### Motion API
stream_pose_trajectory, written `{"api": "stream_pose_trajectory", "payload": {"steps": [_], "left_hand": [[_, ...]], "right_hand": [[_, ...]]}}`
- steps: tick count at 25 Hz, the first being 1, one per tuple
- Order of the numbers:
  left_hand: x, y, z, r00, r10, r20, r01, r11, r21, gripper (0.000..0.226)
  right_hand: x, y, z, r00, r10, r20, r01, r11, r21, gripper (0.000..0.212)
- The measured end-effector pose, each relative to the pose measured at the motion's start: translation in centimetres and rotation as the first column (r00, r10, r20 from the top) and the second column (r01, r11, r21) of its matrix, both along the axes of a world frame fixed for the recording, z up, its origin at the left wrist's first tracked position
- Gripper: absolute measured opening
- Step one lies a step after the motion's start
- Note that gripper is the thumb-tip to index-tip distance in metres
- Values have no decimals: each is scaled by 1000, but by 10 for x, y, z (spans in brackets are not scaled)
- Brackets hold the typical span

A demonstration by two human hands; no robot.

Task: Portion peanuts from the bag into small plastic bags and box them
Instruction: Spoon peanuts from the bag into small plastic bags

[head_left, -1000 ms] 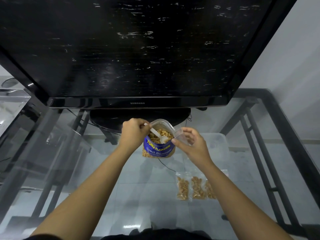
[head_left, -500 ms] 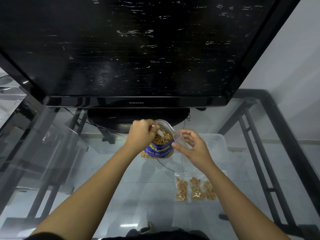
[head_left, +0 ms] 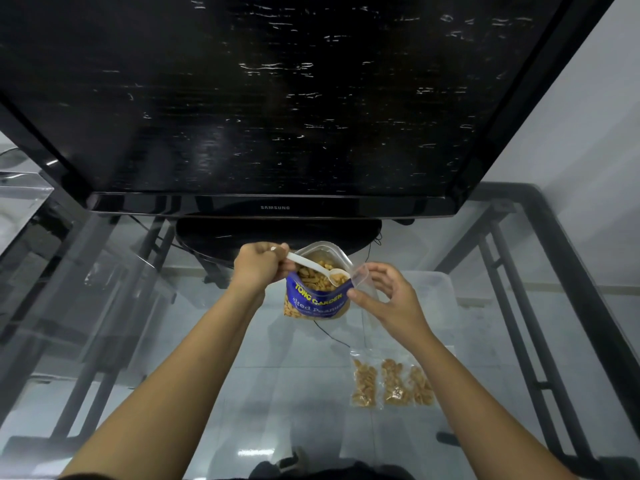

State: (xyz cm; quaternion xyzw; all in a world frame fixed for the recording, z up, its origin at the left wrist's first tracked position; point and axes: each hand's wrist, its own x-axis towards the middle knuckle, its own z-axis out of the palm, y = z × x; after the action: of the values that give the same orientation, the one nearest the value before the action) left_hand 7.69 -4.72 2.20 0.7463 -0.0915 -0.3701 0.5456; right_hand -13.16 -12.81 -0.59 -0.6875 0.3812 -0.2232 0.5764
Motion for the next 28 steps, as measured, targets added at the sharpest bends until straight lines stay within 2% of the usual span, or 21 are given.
{"api": "stream_pose_trajectory", "payload": {"steps": [6,9,13,16,19,20,21,23,24,25,26,28], "left_hand": [[14,3,-11,997,64,-53,-64,998,-5,16],[25,7,-7,995,89,-55,-90,996,-19,16],[44,5,16,990,128,-58,-133,987,-95,18],[48,2,35,999,33,18,-31,993,-111,17],[36,-1,55,973,-99,208,122,987,-103,18],[30,0,63,929,-160,335,208,972,-112,16],[23,1,72,840,-226,494,314,944,-103,14],[11,5,90,590,-285,755,486,873,-50,11],[9,6,96,514,-265,816,514,857,-46,9],[11,6,98,498,-231,836,510,858,-66,9],[16,5,98,538,-185,822,478,871,-117,9],[32,5,87,725,-76,684,340,904,-259,14]], "right_hand": [[-2,-1,4,999,-30,-24,30,999,-31,46],[1,-5,11,994,-72,-78,60,988,-144,50],[18,-7,19,986,-12,-168,-41,949,-312,51],[33,-5,21,985,7,-170,-67,933,-353,51],[44,-1,22,994,-7,-112,-29,949,-313,47],[47,2,23,996,-21,-82,-4,957,-290,45],[50,4,24,998,-44,-41,32,966,-255,44],[53,6,26,993,-106,42,112,978,-178,42],[54,7,27,989,-131,63,139,978,-156,42],[54,7,27,987,-149,67,157,977,-146,42],[54,7,28,985,-159,61,167,976,-140,42],[50,6,26,984,-171,42,175,975,-140,43]]}}
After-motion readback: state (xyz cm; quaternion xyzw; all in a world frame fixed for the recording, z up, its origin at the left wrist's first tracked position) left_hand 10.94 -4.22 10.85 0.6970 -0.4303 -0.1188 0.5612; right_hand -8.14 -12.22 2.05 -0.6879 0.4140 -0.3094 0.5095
